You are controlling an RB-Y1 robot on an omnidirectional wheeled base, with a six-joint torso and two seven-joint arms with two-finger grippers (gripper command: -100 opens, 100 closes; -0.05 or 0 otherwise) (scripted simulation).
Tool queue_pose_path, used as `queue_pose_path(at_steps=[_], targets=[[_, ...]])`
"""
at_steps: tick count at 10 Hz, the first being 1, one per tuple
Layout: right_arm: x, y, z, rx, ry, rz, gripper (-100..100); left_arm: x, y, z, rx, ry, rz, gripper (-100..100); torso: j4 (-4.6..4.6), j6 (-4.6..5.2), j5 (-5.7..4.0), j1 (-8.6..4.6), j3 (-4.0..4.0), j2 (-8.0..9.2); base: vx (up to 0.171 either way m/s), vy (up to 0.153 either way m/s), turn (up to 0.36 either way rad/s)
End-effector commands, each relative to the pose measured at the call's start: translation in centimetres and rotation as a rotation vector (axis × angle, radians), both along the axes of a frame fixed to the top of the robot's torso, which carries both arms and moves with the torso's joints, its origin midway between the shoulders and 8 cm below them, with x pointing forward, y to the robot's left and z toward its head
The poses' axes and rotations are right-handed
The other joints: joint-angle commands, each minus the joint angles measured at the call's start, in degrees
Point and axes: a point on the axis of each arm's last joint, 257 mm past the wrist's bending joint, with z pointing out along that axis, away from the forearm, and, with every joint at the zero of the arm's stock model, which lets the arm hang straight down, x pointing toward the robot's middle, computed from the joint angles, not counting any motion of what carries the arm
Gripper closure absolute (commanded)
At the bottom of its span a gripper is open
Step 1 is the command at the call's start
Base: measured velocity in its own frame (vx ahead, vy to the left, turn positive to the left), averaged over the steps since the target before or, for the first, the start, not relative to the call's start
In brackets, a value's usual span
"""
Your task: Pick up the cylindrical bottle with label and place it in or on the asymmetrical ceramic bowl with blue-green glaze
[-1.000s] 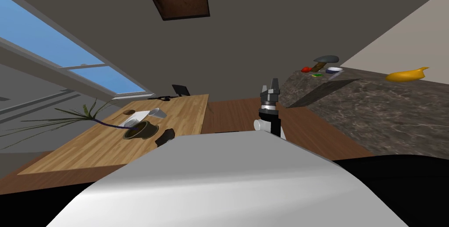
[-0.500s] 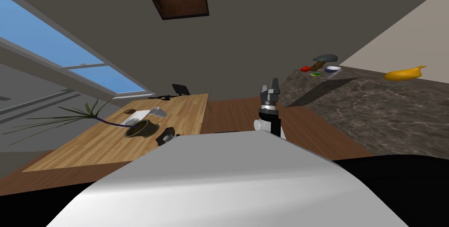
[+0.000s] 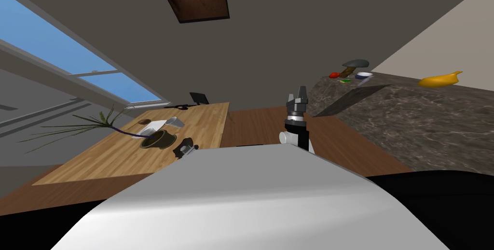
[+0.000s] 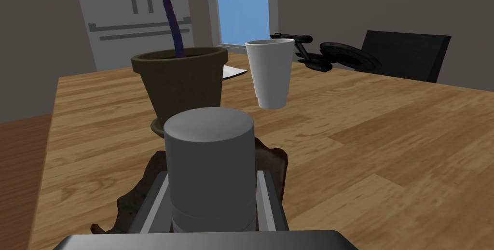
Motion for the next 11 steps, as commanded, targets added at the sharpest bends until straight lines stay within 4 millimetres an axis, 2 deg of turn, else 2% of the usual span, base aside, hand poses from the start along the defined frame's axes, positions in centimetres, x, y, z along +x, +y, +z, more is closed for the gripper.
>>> queue_pose_path(at_steps=[1, 2, 7, 11], targets=[[0.0, 0.0, 0.0, 0.0, 0.0, 0.0, 0, 1.0, 0.3, 0.0, -0.011, 0.004, -0.017, 100, 0.0, 0.0, 0.0, 0.0, 0.0, 0.0, -0.07, -0.001, -0.003], [0.0, 0.0, 0.0, 0.0, 0.0, 0.0, 0, 2.2, 0.6, 0.0, -0.022, 0.008, -0.035, 100, 0.01, 0.0, 0.01, 0.04, 0.02, 0.04, -0.087, -0.009, 0.001], [0.0, 0.0, 0.0, 0.0, 0.0, 0.0, 0, 5.2, 2.0, 0.8, -0.036, 0.021, -0.084, 100, 0.0, -0.03, 0.04, 0.22, 0.0, 0.01, -0.067, 0.007, 0.0], [0.0, 0.0, 0.0, 0.0, 0.0, 0.0, 0, 8.6, 4.5, 2.9, -0.024, 0.038, -0.139, 100, -0.02, -0.06, -0.01, 0.27, 0.01, 0.04, -0.082, 0.008, 0.002]])
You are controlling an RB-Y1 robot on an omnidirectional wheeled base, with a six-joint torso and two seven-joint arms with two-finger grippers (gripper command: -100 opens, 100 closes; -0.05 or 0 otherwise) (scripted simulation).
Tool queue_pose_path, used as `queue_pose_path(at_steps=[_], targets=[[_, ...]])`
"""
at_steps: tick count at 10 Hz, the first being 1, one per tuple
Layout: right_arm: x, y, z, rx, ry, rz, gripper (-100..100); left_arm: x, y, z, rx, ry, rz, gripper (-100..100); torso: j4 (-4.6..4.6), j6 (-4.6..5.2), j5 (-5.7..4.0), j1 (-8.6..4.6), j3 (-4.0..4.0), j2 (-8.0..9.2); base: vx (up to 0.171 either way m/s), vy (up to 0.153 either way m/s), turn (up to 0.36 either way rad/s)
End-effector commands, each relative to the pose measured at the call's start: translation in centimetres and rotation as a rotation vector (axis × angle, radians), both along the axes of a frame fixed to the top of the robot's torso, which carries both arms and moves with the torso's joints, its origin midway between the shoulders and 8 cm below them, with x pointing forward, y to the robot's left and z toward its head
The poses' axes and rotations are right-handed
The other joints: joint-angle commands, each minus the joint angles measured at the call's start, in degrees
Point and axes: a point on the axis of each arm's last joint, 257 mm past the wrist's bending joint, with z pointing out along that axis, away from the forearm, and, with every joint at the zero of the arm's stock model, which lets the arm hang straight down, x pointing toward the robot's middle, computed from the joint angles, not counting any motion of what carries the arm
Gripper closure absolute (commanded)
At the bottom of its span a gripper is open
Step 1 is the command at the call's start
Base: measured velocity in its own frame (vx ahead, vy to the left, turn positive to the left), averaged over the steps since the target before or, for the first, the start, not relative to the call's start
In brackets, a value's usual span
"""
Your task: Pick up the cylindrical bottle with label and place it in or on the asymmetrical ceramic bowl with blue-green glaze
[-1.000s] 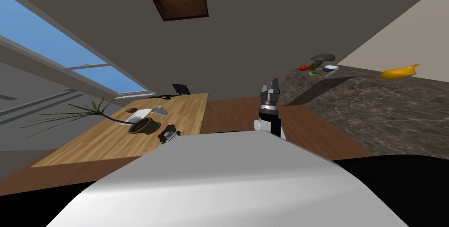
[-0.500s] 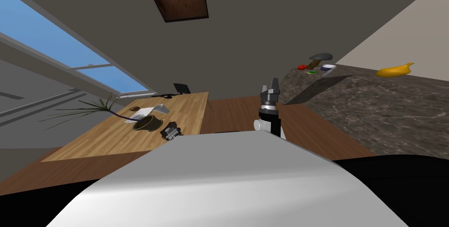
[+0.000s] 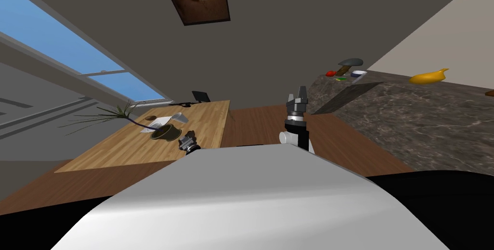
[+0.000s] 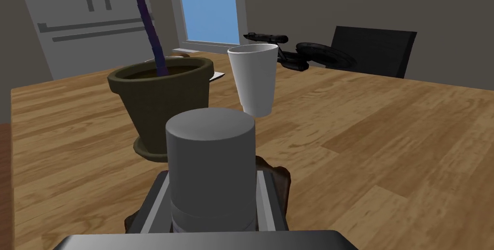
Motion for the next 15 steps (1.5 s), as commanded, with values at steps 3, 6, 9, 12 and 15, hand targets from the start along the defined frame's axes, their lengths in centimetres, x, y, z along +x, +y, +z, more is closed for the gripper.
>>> queue_pose_path(at_steps=[3, 6, 9, 12, 15], targets=[[0.0, 0.0, 0.0, 0.0, 0.0, 0.0, 0, 2.5, 1.4, 1.3, 0.004, 0.014, -0.037, 100, 0.0, 0.03, 0.01, 0.02, -0.04, -0.09, -0.067, 0.004, -0.001], [0.0, 0.0, 0.0, 0.0, 0.0, 0.0, 0, 5.1, 2.5, 2.9, 0.008, 0.031, -0.079, 100, -0.02, 0.03, 0.01, 0.07, -0.08, -0.14, -0.064, 0.005, -0.007], [0.0, 0.0, 0.0, 0.0, 0.0, 0.0, 0, 7.4, 3.6, 4.6, 0.018, 0.048, -0.116, 100, -0.03, 0.04, 0.0, 0.08, -0.09, -0.17, -0.063, 0.003, -0.011], [0.0, 0.0, 0.0, 0.0, 0.0, 0.0, 0, 8.0, 4.0, 5.0, 0.023, 0.053, -0.126, 100, -0.03, 0.04, -0.01, 0.04, -0.17, -0.32, -0.02, -0.001, -0.007], [0.0, 0.0, 0.0, 0.0, 0.0, 0.0, 0, 8.1, 4.0, 5.1, 0.024, 0.055, -0.128, -100, -0.05, 0.02, 0.03, 0.05, -0.2, -0.38, 0.0, 0.0, 0.0]])
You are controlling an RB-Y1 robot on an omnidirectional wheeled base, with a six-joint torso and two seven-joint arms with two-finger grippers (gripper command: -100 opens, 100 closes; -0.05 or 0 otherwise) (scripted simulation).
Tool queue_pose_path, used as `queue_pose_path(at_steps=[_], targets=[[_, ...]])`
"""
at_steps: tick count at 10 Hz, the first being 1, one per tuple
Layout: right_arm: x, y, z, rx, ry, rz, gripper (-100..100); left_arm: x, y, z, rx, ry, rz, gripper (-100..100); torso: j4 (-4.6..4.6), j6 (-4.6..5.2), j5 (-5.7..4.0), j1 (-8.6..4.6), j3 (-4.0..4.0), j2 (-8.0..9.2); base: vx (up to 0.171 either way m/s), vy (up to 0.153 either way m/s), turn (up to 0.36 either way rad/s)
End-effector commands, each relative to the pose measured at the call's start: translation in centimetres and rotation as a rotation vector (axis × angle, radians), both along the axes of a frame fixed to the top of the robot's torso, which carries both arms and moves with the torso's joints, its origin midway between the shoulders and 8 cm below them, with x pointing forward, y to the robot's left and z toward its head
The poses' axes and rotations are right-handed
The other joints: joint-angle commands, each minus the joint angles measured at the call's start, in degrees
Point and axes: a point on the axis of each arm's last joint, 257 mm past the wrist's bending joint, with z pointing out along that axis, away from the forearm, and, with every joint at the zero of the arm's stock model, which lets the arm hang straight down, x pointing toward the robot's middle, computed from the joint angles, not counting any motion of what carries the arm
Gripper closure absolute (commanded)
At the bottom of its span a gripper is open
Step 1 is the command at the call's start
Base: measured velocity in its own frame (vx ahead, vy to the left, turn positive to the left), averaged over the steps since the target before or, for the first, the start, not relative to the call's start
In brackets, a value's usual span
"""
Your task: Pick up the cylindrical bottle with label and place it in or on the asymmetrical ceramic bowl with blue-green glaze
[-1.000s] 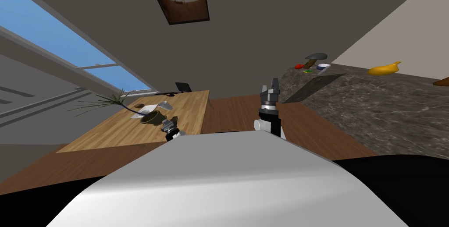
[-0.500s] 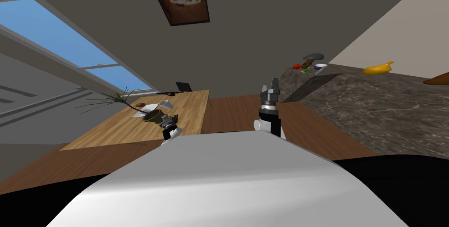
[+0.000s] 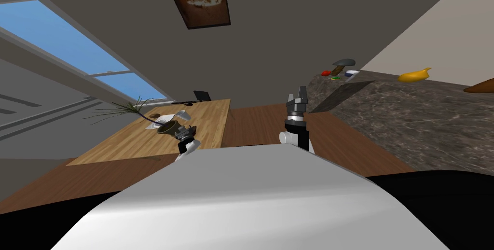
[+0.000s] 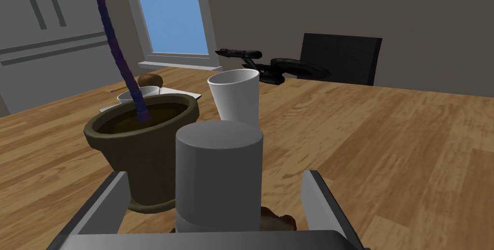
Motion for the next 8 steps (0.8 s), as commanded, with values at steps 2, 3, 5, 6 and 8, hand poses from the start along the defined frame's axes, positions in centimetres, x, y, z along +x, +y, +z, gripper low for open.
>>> queue_pose_path(at_steps=[2, 3, 5, 6, 8], targets=[[0.0, 0.0, 0.0, 0.0, 0.0, 0.0, 0, 0.0, 0.0, 0.0, 0.0, 0.0, 0.0, -100, 0.0, 0.0, 0.0, 0.0, 0.0, 0.0, 0.0, 0.0, 0.0], [0.0, 0.0, 0.0, 0.0, 0.0, 0.0, 0, 0.0, 0.0, 0.0, 0.0, 0.0, 0.0, 0, 0.0, 0.0, 0.0, 0.0, 0.0, 0.0, 0.0, 0.0, 0.0], [0.0, 0.0, 0.0, 0.0, 0.0, 0.0, 0, 1.3, 1.6, 1.9, 0.004, -0.002, -0.007, -100, 0.04, 0.0, -0.08, -0.13, 0.03, 0.03, -0.024, -0.071, 0.032], [0.0, 0.0, 0.0, 0.0, 0.0, 0.0, 0, 1.7, 2.2, 2.6, 0.006, -0.002, -0.009, -100, 0.04, 0.0, -0.11, -0.26, 0.05, 0.06, -0.03, -0.078, 0.026], [0.0, 0.0, 0.0, 0.0, 0.0, 0.0, 0, 2.5, 3.2, 4.0, 0.01, -0.004, -0.014, -100, 0.05, 0.01, -0.11, -0.24, 0.08, 0.13, -0.038, -0.072, 0.017]])
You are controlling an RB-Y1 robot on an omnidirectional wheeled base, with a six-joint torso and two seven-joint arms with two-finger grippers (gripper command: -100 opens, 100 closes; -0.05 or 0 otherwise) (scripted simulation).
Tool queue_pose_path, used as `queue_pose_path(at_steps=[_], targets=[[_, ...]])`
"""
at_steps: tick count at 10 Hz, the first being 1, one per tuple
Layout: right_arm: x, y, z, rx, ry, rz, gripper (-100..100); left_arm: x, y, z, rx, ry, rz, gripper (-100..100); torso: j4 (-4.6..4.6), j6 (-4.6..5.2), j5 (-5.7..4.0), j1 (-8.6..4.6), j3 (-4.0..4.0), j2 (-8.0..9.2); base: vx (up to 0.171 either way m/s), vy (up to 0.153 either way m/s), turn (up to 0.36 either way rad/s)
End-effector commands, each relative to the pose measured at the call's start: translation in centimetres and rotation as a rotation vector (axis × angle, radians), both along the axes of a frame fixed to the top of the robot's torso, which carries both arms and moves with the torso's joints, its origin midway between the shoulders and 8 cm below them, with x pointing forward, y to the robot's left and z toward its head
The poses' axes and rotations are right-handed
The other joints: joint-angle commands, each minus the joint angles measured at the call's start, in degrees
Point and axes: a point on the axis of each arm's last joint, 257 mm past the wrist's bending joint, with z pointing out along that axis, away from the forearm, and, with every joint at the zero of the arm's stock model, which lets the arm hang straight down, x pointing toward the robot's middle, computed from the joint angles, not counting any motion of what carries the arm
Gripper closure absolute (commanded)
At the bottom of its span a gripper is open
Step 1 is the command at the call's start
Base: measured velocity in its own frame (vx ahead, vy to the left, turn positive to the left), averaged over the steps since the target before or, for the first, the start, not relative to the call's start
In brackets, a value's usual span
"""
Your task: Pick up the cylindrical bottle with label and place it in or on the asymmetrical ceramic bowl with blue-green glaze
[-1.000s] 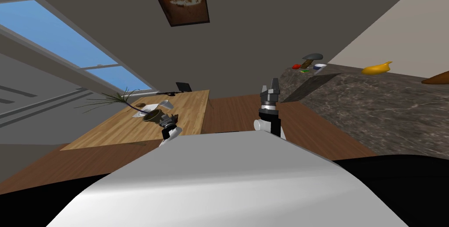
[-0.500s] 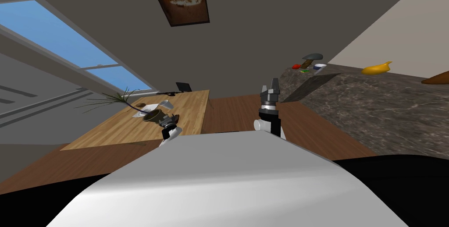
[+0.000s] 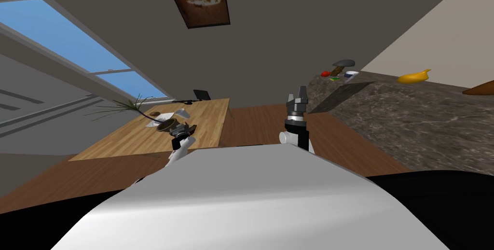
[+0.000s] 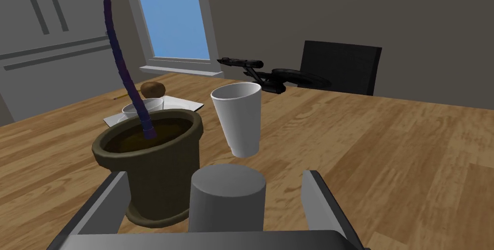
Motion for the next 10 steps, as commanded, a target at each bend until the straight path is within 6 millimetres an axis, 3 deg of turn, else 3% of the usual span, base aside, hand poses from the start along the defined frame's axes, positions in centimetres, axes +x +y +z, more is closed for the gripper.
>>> queue_pose_path(at_steps=[1, 3, 4, 5, 10], targets=[[0.0, 0.0, 0.0, 0.0, 0.0, 0.0, 0, 0.7, 0.9, 1.0, 0.001, 0.002, -0.005, -100, 0.0, 0.0, 0.0, 0.0, 0.0, 0.0, -0.016, -0.071, 0.027], [0.0, 0.0, 0.0, 0.0, 0.0, 0.0, 0, 1.5, 1.9, 2.5, 0.005, 0.0, -0.009, -100, -0.01, 0.0, 0.01, 0.05, -0.02, -0.03, -0.029, -0.063, 0.021], [0.0, 0.0, 0.0, 0.0, 0.0, 0.0, 0, 1.1, 1.6, 2.1, 0.006, 0.0, -0.008, -100, -0.01, 0.0, 0.01, 0.03, -0.01, -0.01, -0.014, -0.033, 0.007], [0.0, 0.0, 0.0, 0.0, 0.0, 0.0, 0, 1.1, 1.6, 2.2, 0.004, 0.001, -0.009, 0, -0.02, 0.0, 0.04, 0.14, -0.03, -0.05, -0.002, -0.006, 0.0], [0.0, 0.0, 0.0, 0.0, 0.0, 0.0, 0, 1.1, 1.6, 2.2, 0.004, 0.001, -0.009, 0, -0.04, 0.0, 0.08, 0.29, -0.08, -0.13, 0.0, 0.0, 0.0]])
